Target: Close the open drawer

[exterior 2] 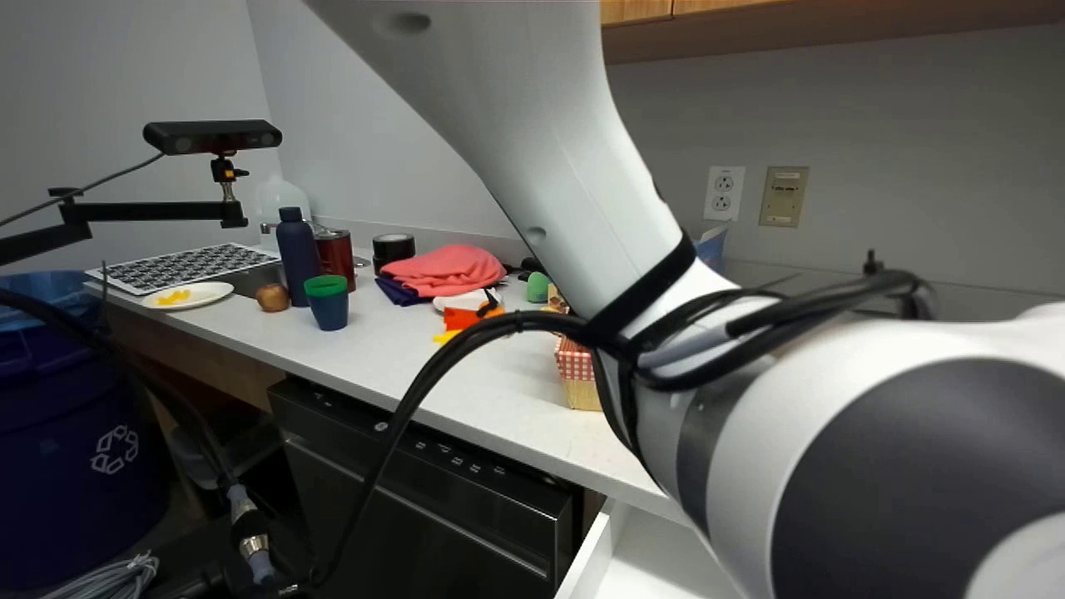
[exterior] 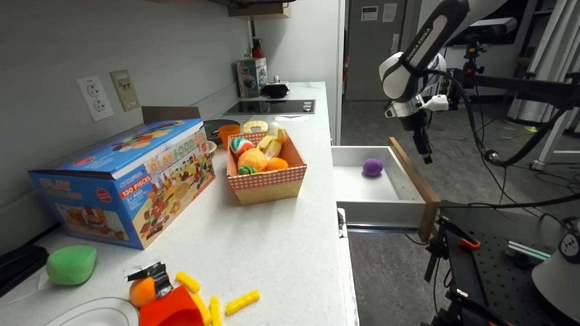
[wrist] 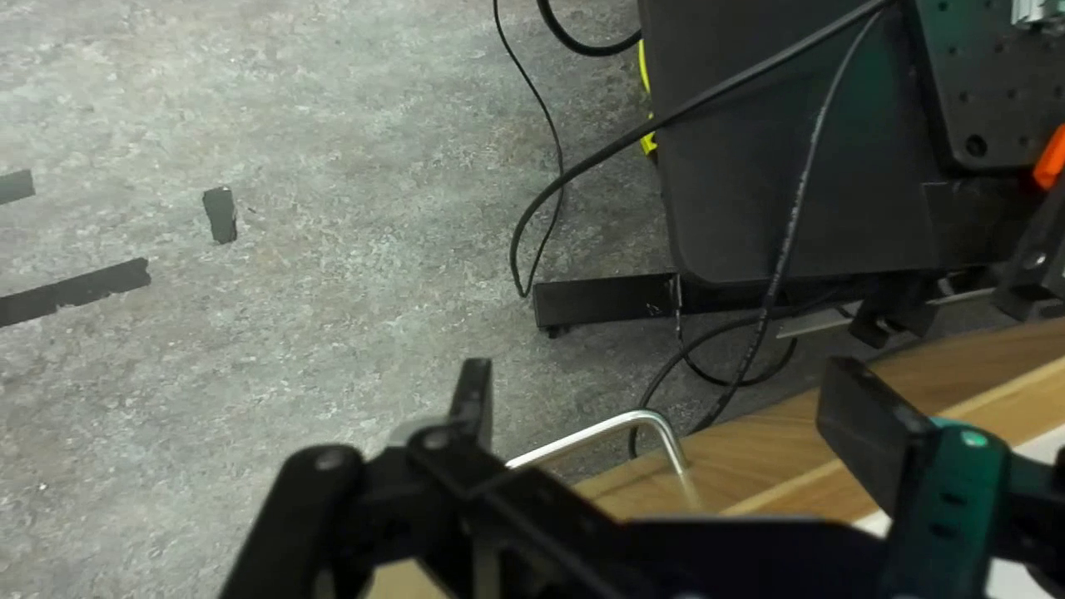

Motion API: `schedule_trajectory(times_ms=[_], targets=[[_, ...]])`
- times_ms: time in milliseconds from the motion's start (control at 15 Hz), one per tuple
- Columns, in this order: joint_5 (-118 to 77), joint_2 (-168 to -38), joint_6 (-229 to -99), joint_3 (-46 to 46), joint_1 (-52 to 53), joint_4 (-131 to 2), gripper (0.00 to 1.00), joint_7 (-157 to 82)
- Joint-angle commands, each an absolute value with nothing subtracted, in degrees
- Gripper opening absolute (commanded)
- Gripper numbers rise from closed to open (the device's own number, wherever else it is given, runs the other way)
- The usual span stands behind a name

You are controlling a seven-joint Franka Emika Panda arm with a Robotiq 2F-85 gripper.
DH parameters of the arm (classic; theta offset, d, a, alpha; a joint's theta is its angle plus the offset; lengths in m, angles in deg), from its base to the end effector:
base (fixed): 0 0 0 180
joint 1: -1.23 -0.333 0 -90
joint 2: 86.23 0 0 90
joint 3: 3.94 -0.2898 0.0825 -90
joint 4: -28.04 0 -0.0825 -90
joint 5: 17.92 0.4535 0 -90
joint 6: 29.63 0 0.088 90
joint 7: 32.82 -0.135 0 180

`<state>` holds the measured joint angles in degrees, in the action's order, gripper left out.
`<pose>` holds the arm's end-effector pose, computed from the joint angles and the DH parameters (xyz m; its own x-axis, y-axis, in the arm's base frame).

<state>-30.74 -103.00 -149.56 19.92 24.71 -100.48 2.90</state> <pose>0.3263 -0.4034 0.1178 0.8729 -0.0376 -0.4865 -0.0707 -0.9962 -0.0499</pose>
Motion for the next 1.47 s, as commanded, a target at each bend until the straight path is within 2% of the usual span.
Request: schedule_trajectory(times_ms=[0, 533, 1400], targets=[[-33.58, -107.82, -154.18, 18.56, 26.72, -98.44, 1.00, 2.67], [-33.55, -111.61, -162.93, 17.25, 27.93, -98.06, 1.00, 2.55], [-25.56, -116.86, -158.79, 8.31, 28.53, -90.21, 1.00, 7.10]])
